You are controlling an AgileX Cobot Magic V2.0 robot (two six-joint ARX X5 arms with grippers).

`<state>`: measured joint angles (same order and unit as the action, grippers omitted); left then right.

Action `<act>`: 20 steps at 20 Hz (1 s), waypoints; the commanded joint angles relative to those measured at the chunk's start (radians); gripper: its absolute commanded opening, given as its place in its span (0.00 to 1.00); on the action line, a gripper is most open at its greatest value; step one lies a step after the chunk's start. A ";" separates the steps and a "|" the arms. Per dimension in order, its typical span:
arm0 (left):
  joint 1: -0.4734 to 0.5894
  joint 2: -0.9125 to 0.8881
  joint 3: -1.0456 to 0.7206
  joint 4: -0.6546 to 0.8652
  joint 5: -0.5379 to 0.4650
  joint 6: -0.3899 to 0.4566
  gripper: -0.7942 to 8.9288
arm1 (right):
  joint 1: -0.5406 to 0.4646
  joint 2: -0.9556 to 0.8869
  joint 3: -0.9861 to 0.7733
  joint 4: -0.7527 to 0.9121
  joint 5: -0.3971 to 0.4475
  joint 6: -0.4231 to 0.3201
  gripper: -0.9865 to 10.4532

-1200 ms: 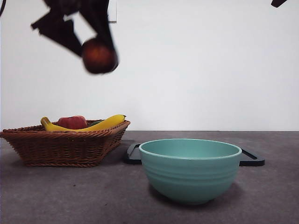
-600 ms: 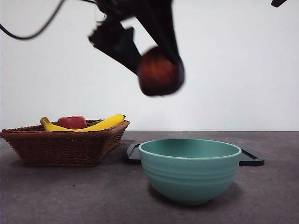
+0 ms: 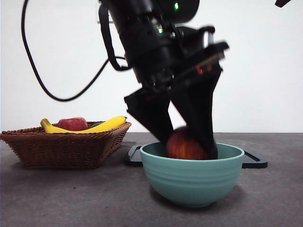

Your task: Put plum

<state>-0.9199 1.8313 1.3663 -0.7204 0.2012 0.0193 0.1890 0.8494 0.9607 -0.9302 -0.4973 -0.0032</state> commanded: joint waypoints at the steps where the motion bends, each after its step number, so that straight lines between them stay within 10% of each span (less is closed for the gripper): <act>1: -0.011 0.050 0.018 0.008 -0.016 0.026 0.33 | 0.003 0.005 0.019 0.009 0.000 0.004 0.46; 20: -0.018 -0.029 0.036 -0.014 -0.047 0.024 0.48 | 0.003 0.005 0.019 0.009 0.000 0.003 0.46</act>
<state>-0.9302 1.8103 1.3720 -0.7395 0.1562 0.0429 0.1894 0.8494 0.9607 -0.9302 -0.4973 -0.0032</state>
